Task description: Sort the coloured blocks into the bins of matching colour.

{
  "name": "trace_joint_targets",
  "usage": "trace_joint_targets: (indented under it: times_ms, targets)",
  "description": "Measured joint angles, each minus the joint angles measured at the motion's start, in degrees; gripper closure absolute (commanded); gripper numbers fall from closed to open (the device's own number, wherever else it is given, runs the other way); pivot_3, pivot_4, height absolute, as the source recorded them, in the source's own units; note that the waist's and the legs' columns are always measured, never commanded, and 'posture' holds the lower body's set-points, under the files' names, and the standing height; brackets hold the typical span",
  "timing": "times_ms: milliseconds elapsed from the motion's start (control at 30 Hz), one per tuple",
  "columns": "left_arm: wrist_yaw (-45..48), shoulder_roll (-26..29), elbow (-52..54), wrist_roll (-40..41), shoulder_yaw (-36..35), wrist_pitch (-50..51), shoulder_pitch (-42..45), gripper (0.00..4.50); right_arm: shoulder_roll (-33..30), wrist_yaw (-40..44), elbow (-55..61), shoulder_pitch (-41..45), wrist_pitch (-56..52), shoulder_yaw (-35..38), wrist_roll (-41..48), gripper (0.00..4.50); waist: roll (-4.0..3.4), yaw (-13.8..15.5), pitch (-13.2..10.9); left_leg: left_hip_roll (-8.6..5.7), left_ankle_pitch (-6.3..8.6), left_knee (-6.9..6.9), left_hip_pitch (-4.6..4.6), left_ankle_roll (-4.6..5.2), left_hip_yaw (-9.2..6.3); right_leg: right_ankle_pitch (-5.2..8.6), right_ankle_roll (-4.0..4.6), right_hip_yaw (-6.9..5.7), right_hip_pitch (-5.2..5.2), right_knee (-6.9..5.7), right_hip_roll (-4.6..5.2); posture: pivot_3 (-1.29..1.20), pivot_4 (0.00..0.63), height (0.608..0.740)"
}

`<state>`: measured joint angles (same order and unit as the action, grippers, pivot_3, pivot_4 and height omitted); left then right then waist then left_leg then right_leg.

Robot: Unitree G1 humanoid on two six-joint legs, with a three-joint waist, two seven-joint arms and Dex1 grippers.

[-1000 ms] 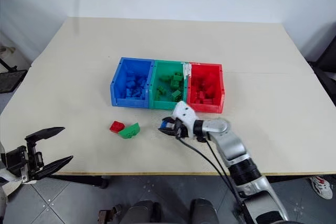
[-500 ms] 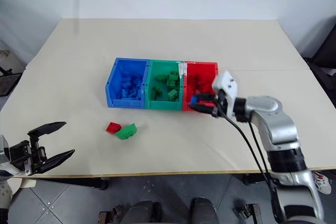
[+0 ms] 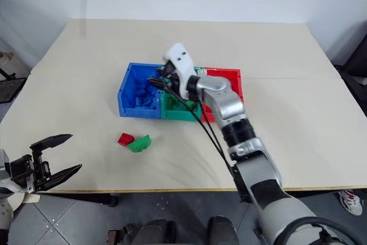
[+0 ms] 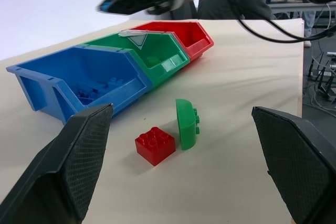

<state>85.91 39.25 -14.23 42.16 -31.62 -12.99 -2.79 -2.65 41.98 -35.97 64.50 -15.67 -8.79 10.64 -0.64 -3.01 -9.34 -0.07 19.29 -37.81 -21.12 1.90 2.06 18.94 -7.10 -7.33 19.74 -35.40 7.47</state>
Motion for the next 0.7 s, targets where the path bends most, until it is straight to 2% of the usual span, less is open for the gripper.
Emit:
trace_joint_targets:
  times_ms: [100, 133, 200, 367, 467, 600, 700]
  targets:
    - [0.0, -0.4, 0.2, 0.0, 0.0, -0.1, -0.5, 0.0, 3.6, -0.6, -5.3, 2.3, 3.6, 0.0, -1.1, 3.07, -0.03, -0.3, 0.0, -0.01, 0.0, 0.02, 0.01, 0.0, -0.04, 0.0, 0.0, 0.03, 0.07, -0.14, -0.02, 0.0, 0.15, 0.74]
    - [-0.1, -0.5, 0.3, 0.0, 0.0, -0.2, -0.7, 0.0, 4.6, -1.2, -7.3, 3.0, 4.7, -0.1, -1.8, 2.34, -0.05, -0.3, 0.0, -0.01, 0.0, 0.02, 0.01, 0.0, -0.05, 0.0, 0.0, 0.04, 0.08, -0.15, -0.02, 0.0, 0.15, 0.74]
    - [-0.2, -0.6, 0.7, 0.0, 0.0, -0.2, -1.1, 0.0, 5.6, -2.9, -11.2, 4.2, 6.0, -0.2, -3.4, 1.8, -0.06, -0.3, -0.1, -0.02, 0.0, 0.02, 0.0, 0.0, -0.06, 0.0, 0.0, 0.08, 0.08, -0.17, -0.03, 0.0, 0.15, 0.74]
    - [-0.7, -0.7, 0.7, 0.0, 0.0, -0.3, -1.3, 0.0, 5.8, -2.6, -12.9, 4.3, 9.9, 0.5, -4.0, 0.06, -0.08, -0.3, -0.1, -0.06, 0.0, 0.02, 0.0, 0.0, -0.09, 0.0, 0.0, 0.27, 0.09, -0.16, -0.02, 0.0, 0.15, 0.74]
    - [-0.8, -0.7, 0.8, 0.0, 0.0, -0.3, -1.2, 0.0, 4.9, -0.5, -12.1, 4.1, 10.8, 1.5, -3.5, 0.03, -0.08, -0.4, -0.1, -0.04, 0.0, 0.03, 0.0, 0.0, -0.09, 0.0, 0.0, 0.34, 0.1, -0.16, -0.02, 0.0, 0.15, 0.74]
    - [-1.2, -0.7, 0.8, 0.0, 0.1, -0.4, -0.8, 0.0, 0.7, 6.5, -5.2, 0.1, 11.1, 2.0, -1.3, 0.03, -0.04, -0.2, -0.1, -0.06, 0.01, 0.02, 0.0, 0.01, -0.15, 0.0, 0.0, 0.47, 0.04, -0.13, 0.02, 0.0, 0.15, 0.74]
    - [-1.9, -1.1, 0.8, -0.4, 0.2, -1.0, 0.4, 0.0, -8.7, 18.2, 5.3, -8.5, 10.4, 2.0, 2.3, 0.03, 0.01, 0.8, 0.0, -0.15, 0.07, -0.09, -0.01, 0.11, -0.46, -0.03, -0.03, 0.57, -0.16, -0.05, 0.04, 0.0, 0.15, 0.74]
